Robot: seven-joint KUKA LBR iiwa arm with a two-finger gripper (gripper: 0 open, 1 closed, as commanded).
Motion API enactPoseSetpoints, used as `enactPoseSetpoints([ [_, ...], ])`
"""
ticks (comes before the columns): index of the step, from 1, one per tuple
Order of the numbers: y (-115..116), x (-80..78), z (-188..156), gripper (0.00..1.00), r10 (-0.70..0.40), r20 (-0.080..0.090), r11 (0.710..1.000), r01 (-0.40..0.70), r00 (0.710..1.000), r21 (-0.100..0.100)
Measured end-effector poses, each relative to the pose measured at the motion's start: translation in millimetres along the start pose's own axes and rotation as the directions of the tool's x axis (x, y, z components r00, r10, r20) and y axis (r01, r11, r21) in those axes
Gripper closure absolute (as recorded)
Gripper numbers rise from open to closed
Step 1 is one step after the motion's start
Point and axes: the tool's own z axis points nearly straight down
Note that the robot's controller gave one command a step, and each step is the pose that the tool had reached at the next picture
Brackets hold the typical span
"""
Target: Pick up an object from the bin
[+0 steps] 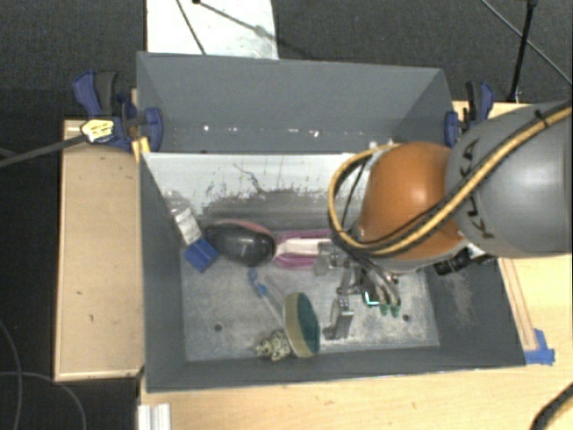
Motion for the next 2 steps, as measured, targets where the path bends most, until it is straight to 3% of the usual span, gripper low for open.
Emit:
enactPoseSetpoints([
  [1,45.2,4.6,75.5,0.00,-0.107,-0.004,0.994,0.107,0.994,-0.001],
  [2,43.7,2.8,72.0,1.00,-0.097,0.001,0.995,0.097,0.995,-0.001],
])
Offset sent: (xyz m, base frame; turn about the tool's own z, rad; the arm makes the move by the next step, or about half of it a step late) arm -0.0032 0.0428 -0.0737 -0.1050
